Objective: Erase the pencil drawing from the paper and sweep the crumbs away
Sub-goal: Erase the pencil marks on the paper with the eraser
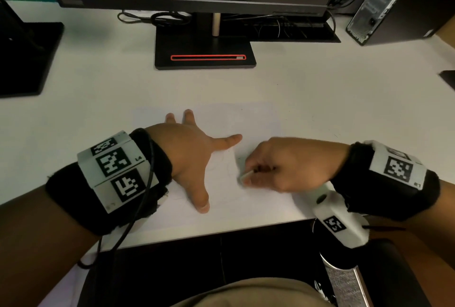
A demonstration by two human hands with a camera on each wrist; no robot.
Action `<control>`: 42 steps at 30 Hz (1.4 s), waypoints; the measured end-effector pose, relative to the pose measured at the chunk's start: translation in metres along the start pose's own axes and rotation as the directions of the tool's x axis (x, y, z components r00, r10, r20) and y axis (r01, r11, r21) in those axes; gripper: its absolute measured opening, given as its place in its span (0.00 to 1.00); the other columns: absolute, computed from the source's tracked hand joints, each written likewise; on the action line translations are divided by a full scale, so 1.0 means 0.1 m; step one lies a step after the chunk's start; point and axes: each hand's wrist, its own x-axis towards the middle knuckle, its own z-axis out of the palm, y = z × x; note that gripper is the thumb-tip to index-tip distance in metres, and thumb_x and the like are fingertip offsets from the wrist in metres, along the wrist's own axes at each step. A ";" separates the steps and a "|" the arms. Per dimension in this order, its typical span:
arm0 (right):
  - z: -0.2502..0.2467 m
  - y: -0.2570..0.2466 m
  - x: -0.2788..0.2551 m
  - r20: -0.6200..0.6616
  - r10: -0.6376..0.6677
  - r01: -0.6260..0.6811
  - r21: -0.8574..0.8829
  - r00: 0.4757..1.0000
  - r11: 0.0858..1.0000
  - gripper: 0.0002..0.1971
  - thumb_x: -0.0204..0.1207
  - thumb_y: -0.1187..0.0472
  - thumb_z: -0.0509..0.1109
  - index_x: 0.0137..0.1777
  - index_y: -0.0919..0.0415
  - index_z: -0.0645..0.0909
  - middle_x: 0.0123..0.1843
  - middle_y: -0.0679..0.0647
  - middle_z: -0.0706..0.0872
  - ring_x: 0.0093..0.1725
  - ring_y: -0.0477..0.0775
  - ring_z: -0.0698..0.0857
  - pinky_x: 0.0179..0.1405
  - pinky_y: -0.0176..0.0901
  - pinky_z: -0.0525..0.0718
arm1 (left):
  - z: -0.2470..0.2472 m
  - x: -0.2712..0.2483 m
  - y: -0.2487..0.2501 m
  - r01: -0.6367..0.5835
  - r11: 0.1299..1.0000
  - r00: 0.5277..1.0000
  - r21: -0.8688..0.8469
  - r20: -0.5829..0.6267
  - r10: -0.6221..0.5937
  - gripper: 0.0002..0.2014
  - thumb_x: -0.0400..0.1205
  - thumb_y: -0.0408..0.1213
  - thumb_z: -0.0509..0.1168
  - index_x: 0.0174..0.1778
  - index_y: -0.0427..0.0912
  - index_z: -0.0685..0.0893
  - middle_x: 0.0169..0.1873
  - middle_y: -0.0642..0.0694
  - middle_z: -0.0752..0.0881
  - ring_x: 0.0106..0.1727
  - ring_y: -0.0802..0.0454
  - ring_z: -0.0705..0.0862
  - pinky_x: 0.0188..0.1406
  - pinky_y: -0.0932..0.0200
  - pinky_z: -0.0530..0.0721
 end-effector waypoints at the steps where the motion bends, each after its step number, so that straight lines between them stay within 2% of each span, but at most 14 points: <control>1: 0.01 -0.01 -0.01 0.027 0.000 0.000 0.018 1.000 1.000 0.23 0.88 0.43 0.64 0.40 0.61 0.82 0.28 0.48 0.81 0.27 0.43 0.75 0.35 0.41 0.78 | -0.01 0.00 0.00 -0.001 1.000 1.000 0.002 0.000 0.001 0.69 0.58 0.66 0.82 0.68 0.87 0.24 0.82 0.33 0.27 0.83 0.23 0.36 0.76 0.31 0.68; 5: -0.08 0.08 -0.02 -0.074 0.040 -0.038 0.028 0.996 0.999 0.23 0.87 0.43 0.65 0.37 0.59 0.81 0.27 0.47 0.79 0.26 0.44 0.74 0.34 0.42 0.77 | -0.01 0.00 -0.01 0.002 1.000 1.000 -0.003 0.004 -0.002 0.69 0.57 0.66 0.82 0.68 0.87 0.24 0.82 0.33 0.27 0.83 0.23 0.35 0.76 0.30 0.68; 9: 0.03 -0.02 -0.07 0.063 -0.016 0.016 0.013 0.998 1.000 0.24 0.88 0.42 0.64 0.38 0.61 0.80 0.28 0.48 0.79 0.27 0.45 0.74 0.36 0.44 0.78 | -0.02 0.01 0.00 0.004 1.000 1.000 -0.004 0.003 -0.004 0.69 0.57 0.66 0.82 0.68 0.87 0.24 0.82 0.32 0.27 0.82 0.22 0.36 0.76 0.30 0.67; 13: -0.05 0.12 -0.06 -0.081 0.034 -0.031 0.041 0.996 0.999 0.24 0.87 0.42 0.64 0.35 0.58 0.79 0.27 0.47 0.78 0.26 0.44 0.73 0.33 0.42 0.76 | -0.01 0.01 0.00 0.005 1.000 1.000 -0.009 0.002 -0.005 0.69 0.57 0.66 0.82 0.68 0.88 0.25 0.82 0.34 0.27 0.83 0.24 0.34 0.77 0.29 0.66; 17: 0.06 0.02 -0.10 0.038 -0.008 0.007 0.011 0.999 1.000 0.24 0.87 0.41 0.64 0.40 0.61 0.81 0.28 0.48 0.79 0.27 0.45 0.74 0.36 0.45 0.79 | 0.00 0.02 -0.01 0.008 1.000 1.000 -0.007 -0.001 -0.008 0.69 0.55 0.67 0.82 0.66 0.89 0.24 0.82 0.33 0.27 0.83 0.23 0.35 0.76 0.29 0.67; 21: -0.03 0.12 -0.10 -0.055 0.031 -0.028 0.059 0.998 0.998 0.24 0.87 0.42 0.66 0.36 0.61 0.79 0.26 0.47 0.77 0.26 0.44 0.72 0.34 0.45 0.77 | 0.00 0.02 -0.01 0.011 1.000 1.000 -0.009 -0.007 -0.011 0.69 0.55 0.67 0.82 0.67 0.88 0.24 0.82 0.33 0.27 0.83 0.24 0.35 0.75 0.30 0.68; 25: 0.05 0.05 -0.14 0.038 0.000 -0.002 0.056 0.999 0.998 0.24 0.87 0.42 0.65 0.40 0.63 0.81 0.27 0.47 0.78 0.26 0.44 0.73 0.35 0.46 0.78 | 0.00 0.01 -0.01 0.006 1.000 1.000 -0.012 -0.009 -0.006 0.69 0.55 0.67 0.82 0.67 0.89 0.25 0.82 0.33 0.28 0.83 0.23 0.35 0.75 0.29 0.68; 27: 0.00 0.11 -0.14 -0.025 0.023 -0.021 0.080 0.999 0.997 0.25 0.87 0.43 0.65 0.38 0.64 0.79 0.26 0.48 0.77 0.26 0.45 0.72 0.35 0.46 0.78 | 0.00 0.02 -0.02 0.007 1.000 1.000 -0.010 -0.011 -0.007 0.69 0.55 0.67 0.82 0.66 0.89 0.24 0.82 0.33 0.28 0.83 0.23 0.36 0.75 0.29 0.68; 29: -0.01 0.14 -0.13 -0.087 0.035 -0.030 0.061 0.996 0.998 0.25 0.87 0.43 0.65 0.36 0.63 0.78 0.26 0.48 0.76 0.26 0.44 0.72 0.33 0.42 0.75 | 0.00 0.02 -0.02 0.009 1.000 1.000 -0.009 -0.012 -0.009 0.69 0.55 0.67 0.82 0.66 0.89 0.25 0.82 0.33 0.28 0.83 0.23 0.36 0.75 0.29 0.69; 31: 0.06 0.06 -0.13 -0.061 -0.008 0.010 0.036 0.998 0.999 0.23 0.88 0.44 0.64 0.37 0.62 0.79 0.27 0.48 0.77 0.26 0.45 0.73 0.30 0.35 0.73 | 0.00 0.02 -0.02 0.011 1.000 1.000 -0.009 -0.015 -0.011 0.69 0.55 0.68 0.82 0.66 0.89 0.24 0.82 0.33 0.28 0.83 0.23 0.36 0.75 0.30 0.69; 33: 0.10 0.01 -0.13 -0.010 -0.016 0.016 0.027 1.000 1.000 0.24 0.88 0.43 0.63 0.40 0.62 0.81 0.28 0.49 0.78 0.27 0.45 0.74 0.31 0.35 0.74 | 0.00 0.02 -0.02 0.010 1.000 1.000 -0.003 -0.020 -0.010 0.69 0.55 0.68 0.82 0.66 0.89 0.24 0.82 0.33 0.28 0.83 0.23 0.36 0.75 0.30 0.69; 37: 0.01 0.08 -0.10 -0.087 0.033 -0.029 0.044 0.996 0.999 0.24 0.88 0.44 0.64 0.34 0.59 0.77 0.27 0.47 0.77 0.26 0.44 0.72 0.31 0.37 0.72 | 0.00 0.01 -0.02 0.011 1.000 1.000 -0.004 -0.018 -0.011 0.69 0.54 0.68 0.82 0.66 0.89 0.25 0.83 0.33 0.29 0.83 0.23 0.36 0.75 0.29 0.69; 40: 0.12 -0.06 -0.11 -0.024 -0.043 0.043 -0.003 0.999 0.999 0.23 0.88 0.44 0.64 0.36 0.59 0.79 0.27 0.48 0.77 0.27 0.45 0.75 0.30 0.34 0.71 | 0.00 0.02 -0.01 0.011 1.000 1.000 -0.010 -0.014 -0.011 0.69 0.54 0.68 0.82 0.67 0.88 0.25 0.82 0.33 0.28 0.83 0.23 0.36 0.75 0.29 0.68; 42: 0.13 -0.07 -0.10 -0.015 -0.035 0.035 0.005 0.999 0.999 0.23 0.88 0.44 0.64 0.37 0.60 0.79 0.27 0.49 0.77 0.27 0.46 0.74 0.30 0.35 0.71 | -0.01 0.03 -0.01 0.008 1.000 1.000 -0.007 -0.016 -0.009 0.69 0.55 0.68 0.82 0.67 0.88 0.24 0.82 0.33 0.28 0.83 0.22 0.36 0.75 0.29 0.68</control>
